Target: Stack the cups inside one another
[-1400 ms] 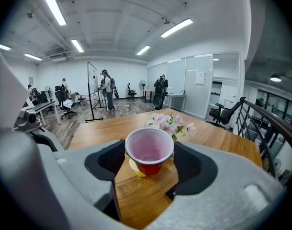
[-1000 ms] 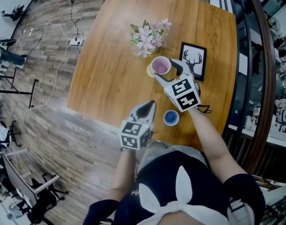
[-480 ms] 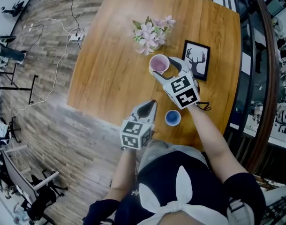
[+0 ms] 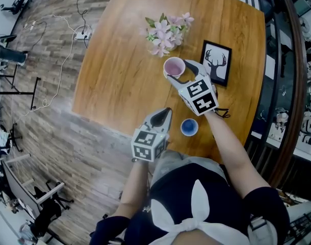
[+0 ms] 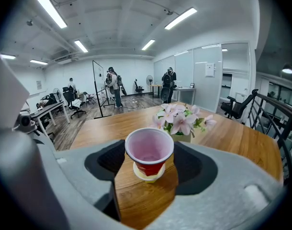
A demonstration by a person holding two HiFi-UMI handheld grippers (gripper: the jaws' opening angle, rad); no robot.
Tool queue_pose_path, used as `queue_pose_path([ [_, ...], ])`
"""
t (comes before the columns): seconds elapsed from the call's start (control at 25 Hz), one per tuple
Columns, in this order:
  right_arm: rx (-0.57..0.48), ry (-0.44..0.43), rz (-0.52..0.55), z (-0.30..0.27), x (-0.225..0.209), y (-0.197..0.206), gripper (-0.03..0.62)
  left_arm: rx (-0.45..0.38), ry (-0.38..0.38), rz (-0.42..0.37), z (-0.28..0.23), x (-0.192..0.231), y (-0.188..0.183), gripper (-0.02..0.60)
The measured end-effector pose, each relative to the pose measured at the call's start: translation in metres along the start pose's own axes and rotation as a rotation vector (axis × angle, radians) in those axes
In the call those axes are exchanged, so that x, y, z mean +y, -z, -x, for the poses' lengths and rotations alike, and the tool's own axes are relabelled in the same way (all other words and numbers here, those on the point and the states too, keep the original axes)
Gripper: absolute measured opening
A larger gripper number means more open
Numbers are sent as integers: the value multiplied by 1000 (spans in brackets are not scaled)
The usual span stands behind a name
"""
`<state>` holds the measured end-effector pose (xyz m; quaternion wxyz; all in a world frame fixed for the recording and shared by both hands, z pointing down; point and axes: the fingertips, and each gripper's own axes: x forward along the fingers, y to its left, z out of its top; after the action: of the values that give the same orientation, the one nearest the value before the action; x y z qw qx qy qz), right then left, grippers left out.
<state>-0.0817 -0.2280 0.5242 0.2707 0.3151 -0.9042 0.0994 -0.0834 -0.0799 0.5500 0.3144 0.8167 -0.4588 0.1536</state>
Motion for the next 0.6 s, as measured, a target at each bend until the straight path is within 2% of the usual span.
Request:
queue_pose_path([
  [0.6, 48, -11, -21, -21, -3, 23, 316, 22, -4, 4, -7, 5, 2, 25],
])
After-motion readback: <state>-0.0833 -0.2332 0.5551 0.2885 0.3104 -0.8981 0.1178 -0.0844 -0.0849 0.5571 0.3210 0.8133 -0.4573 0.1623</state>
